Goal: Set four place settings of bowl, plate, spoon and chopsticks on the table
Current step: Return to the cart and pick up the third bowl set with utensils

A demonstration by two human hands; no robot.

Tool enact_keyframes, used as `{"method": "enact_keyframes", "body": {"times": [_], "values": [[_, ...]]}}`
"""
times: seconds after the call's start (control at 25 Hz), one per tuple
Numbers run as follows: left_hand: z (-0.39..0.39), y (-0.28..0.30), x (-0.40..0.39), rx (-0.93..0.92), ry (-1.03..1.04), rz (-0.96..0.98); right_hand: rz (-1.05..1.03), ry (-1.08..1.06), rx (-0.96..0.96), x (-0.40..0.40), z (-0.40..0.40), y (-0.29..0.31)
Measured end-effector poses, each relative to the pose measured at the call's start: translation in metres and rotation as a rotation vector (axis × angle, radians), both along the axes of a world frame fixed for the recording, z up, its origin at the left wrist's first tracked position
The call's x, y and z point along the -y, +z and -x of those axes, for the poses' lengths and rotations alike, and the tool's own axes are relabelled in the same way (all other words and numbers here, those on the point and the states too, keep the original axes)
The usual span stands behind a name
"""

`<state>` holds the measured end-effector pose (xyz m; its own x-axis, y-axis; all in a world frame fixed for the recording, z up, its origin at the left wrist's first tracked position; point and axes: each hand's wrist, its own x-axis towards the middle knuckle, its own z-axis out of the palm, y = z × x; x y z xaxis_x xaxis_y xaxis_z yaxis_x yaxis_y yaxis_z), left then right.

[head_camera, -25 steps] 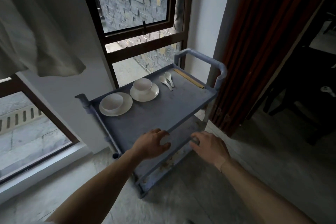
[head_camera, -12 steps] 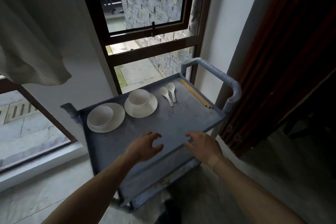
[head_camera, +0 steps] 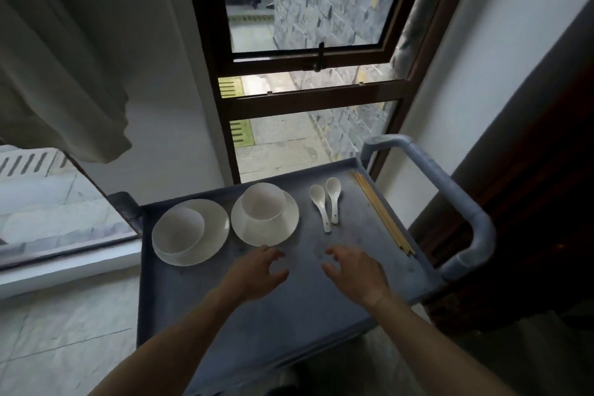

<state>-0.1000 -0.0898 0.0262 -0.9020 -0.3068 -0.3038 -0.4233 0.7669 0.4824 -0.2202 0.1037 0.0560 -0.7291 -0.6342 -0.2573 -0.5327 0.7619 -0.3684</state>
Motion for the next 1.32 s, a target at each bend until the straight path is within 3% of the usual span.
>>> {"method": "enact_keyframes", "body": {"times": [0.24,0.68,0.88,1.04,1.32], "values": [[0.000,-0.018,0.025,0.033,0.205,-0.084,-0.044,0.092,0.069,0.046,0.031,-0.016],[0.028,-0.046,0.048,-0.079,0.921,-0.238,0.022,0.130,0.192,0.121,0.097,-0.058],[0.048,-0.054,0.057,-0.064,1.041,-0.249,0.083,0.145,0.331,0.139,0.114,-0.073],[0.056,-0.057,0.052,-0.140,1.180,-0.394,0.087,0.024,0.470,0.145,0.121,-0.080],[0.060,-0.055,0.049,-0.291,1.228,-0.765,0.132,-0.075,0.544,0.131,0.122,-0.070]]}}
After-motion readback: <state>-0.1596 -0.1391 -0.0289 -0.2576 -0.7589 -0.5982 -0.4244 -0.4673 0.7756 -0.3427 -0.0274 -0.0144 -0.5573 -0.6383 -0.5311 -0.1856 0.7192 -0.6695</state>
